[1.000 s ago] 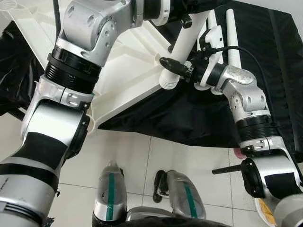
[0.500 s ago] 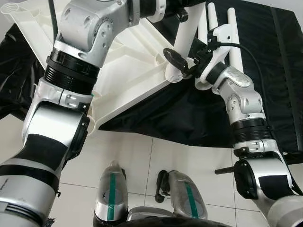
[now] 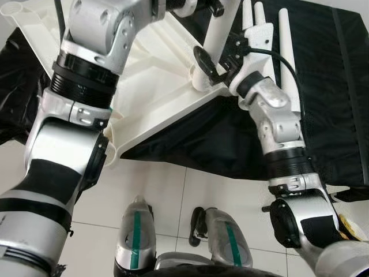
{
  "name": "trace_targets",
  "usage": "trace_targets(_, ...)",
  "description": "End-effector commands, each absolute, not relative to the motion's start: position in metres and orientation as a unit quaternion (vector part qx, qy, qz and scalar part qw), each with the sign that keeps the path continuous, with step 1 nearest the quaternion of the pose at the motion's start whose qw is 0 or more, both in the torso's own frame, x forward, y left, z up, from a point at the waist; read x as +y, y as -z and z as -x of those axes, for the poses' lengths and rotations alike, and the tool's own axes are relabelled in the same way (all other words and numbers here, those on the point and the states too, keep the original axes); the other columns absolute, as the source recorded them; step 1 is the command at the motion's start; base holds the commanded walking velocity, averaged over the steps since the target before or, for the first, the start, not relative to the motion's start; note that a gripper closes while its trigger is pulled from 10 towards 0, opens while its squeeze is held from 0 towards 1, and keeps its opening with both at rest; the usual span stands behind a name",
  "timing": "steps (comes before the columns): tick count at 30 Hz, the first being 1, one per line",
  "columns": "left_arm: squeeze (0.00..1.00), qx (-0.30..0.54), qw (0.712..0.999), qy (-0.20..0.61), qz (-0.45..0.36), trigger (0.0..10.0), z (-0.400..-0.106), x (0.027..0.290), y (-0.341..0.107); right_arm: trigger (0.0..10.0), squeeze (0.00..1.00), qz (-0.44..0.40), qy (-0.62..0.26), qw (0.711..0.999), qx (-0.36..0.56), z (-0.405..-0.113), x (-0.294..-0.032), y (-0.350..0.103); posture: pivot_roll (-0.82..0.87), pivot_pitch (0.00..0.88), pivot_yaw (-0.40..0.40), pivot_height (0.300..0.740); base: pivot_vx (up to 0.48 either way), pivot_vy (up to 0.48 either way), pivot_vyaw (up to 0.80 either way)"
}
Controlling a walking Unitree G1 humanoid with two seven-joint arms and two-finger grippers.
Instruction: Building children table
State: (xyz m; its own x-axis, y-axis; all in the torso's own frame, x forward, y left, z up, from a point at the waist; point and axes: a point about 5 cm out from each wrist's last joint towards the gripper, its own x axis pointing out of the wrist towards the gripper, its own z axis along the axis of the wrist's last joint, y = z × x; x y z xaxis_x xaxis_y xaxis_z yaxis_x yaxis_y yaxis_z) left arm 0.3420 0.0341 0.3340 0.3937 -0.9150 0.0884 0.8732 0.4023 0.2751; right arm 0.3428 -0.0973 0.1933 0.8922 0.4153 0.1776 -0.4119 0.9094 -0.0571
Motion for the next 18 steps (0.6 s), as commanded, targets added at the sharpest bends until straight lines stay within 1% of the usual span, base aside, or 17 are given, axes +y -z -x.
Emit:
trace_targets(1, 0.0, -0.135, 0.861, 0.482, -0.088, 10.0, -0.346, 0.035, -0.347, 10.0, 0.0, 0.007, -0.168, 0.982, -0.088, -0.343, -0.1, -0.189, 0.1, 0.024, -0.013, 0.74, 0.0, 0.0, 0.0)
trace_targets(7, 0.0, -0.142, 0.862, 0.479, -0.088, 10.0, -0.346, 0.034, -0.351, 10.0, 0.0, -0.007, -0.127, 0.989, -0.078, -0.344, -0.094, -0.183, 0.1, 0.023, -0.013, 0.74, 0.0, 0.0, 0.0)
trace_targets(9, 0.0, -0.147, 0.861, 0.479, -0.089, 10.0, -0.346, 0.033, -0.354, 10.0, 0.0, -0.017, -0.091, 0.993, -0.079, -0.346, -0.092, -0.183, 0.1, 0.021, -0.014, 0.74, 0.0, 0.0, 0.0)
trace_targets(13, 0.0, -0.152, 0.86, 0.478, -0.09, 10.0, -0.346, 0.032, -0.358, 10.0, 0.0, -0.034, -0.067, 0.994, -0.079, -0.349, -0.091, -0.185, 0.11, 0.017, -0.014, 0.74, 0.0, 0.0, 0.0)
trace_targets(18, 0.0, -0.155, 0.859, 0.479, -0.091, 10.0, -0.345, 0.031, -0.359, 10.0, 0.0, -0.03, -0.058, 0.994, -0.088, -0.352, -0.087, -0.192, 0.11, 0.017, -0.019, 0.74, 0.0, 0.0, 0.0)
